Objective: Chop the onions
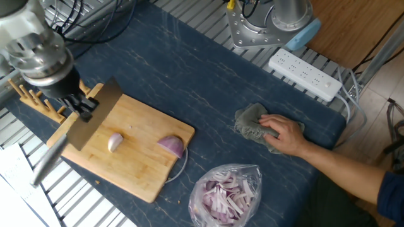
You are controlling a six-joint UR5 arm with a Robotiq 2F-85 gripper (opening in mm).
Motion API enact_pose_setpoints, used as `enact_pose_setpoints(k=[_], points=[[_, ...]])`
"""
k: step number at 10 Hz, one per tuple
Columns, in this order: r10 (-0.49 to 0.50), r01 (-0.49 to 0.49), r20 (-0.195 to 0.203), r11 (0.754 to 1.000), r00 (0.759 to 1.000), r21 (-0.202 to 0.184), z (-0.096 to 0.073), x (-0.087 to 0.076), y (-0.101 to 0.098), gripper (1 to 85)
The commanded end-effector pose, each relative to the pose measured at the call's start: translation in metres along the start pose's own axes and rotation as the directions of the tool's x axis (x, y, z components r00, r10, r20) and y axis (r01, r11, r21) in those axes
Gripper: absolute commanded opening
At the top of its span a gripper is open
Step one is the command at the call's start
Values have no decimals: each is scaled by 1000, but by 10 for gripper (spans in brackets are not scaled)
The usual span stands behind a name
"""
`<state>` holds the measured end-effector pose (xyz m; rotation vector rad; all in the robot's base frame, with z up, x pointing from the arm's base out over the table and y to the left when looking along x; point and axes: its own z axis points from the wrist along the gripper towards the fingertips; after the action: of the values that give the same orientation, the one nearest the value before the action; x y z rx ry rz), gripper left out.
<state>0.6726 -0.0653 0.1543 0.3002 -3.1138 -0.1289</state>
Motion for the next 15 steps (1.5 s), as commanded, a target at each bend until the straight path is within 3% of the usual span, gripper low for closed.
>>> enact_pose_setpoints(k=[1,2,4,6,11,15], points=[[-59,59,-21,998,998,5,5,3,-1,10],[-46,45,-24,999,999,-29,9,3,5,10],[-47,46,-23,998,999,-46,15,1,2,10],[-51,50,-27,998,998,-27,18,2,-5,10],[-19,19,-4,999,1000,-44,34,0,14,10],[-32,32,-13,999,999,-29,38,4,11,10]])
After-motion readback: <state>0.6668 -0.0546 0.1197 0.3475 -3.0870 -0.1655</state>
